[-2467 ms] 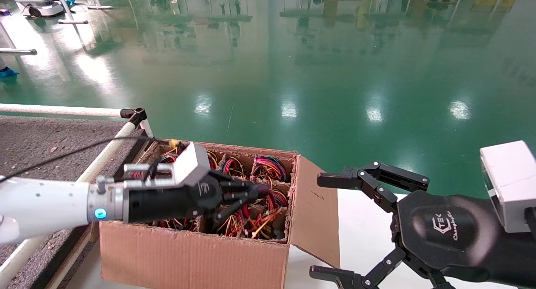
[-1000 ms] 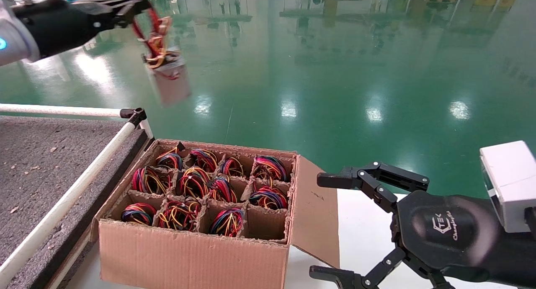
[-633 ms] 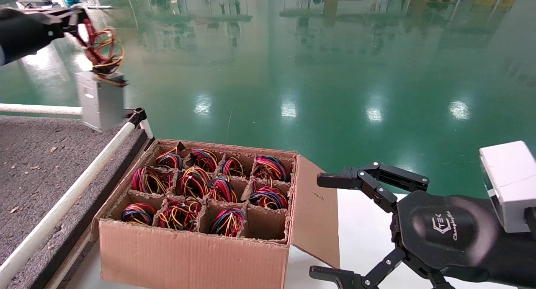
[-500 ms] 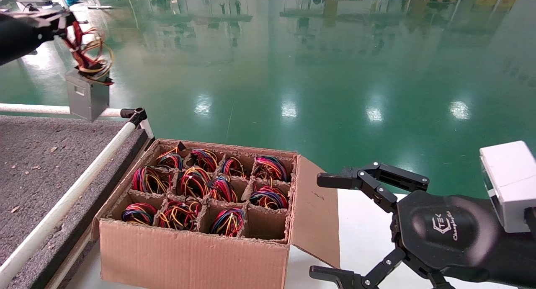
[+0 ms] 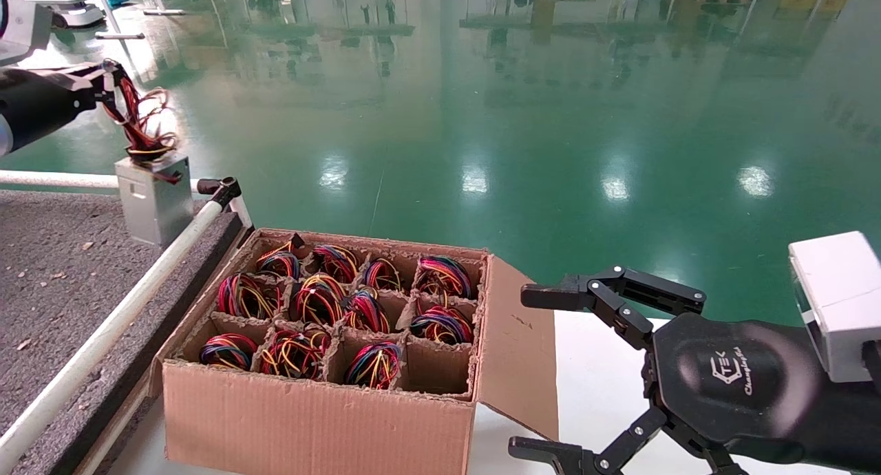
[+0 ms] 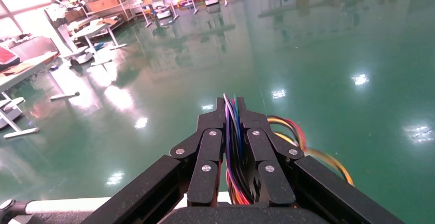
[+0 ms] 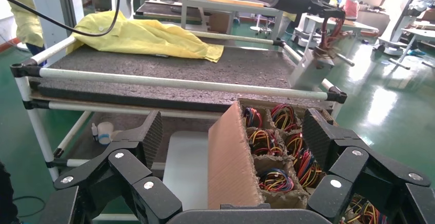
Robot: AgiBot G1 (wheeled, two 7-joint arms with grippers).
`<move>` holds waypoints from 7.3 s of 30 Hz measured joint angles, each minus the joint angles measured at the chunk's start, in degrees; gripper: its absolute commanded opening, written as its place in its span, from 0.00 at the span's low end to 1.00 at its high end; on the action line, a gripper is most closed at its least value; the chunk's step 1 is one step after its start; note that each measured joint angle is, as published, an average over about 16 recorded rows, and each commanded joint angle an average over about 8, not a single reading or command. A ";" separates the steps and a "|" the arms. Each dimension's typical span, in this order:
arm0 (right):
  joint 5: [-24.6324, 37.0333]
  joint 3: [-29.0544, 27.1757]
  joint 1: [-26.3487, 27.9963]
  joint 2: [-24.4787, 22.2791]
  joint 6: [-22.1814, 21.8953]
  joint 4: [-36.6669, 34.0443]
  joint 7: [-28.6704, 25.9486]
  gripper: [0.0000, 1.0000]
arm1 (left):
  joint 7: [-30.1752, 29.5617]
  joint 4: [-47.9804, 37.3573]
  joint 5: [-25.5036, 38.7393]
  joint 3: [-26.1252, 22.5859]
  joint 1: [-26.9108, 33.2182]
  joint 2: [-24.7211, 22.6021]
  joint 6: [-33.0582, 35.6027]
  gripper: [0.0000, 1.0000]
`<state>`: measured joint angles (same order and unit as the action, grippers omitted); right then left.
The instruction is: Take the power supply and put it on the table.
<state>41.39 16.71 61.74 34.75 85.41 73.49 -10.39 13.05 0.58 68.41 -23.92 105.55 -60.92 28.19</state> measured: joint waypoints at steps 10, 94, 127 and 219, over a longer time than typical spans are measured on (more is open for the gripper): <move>-0.02 0.03 0.01 -0.01 -0.01 0.00 0.02 1.00 | 1.09 0.11 -1.05 0.74 -1.43 -1.69 -1.59 0.00; -0.12 0.16 0.03 -0.07 -0.08 -0.03 0.09 1.00 | 4.32 -0.51 -3.02 2.13 -4.69 -2.31 -3.69 1.00; -0.18 0.21 0.07 -0.08 -0.08 -0.12 0.15 1.00 | -1.54 15.16 -13.21 7.80 -8.21 2.03 4.48 1.00; -0.30 0.37 0.11 -0.15 -0.16 -0.15 0.23 1.00 | -23.73 72.83 -26.54 7.90 -43.90 25.85 57.34 1.00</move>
<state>41.09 17.07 61.84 34.60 85.26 73.35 -10.16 -10.68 73.41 41.87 -16.02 61.64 -35.07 85.53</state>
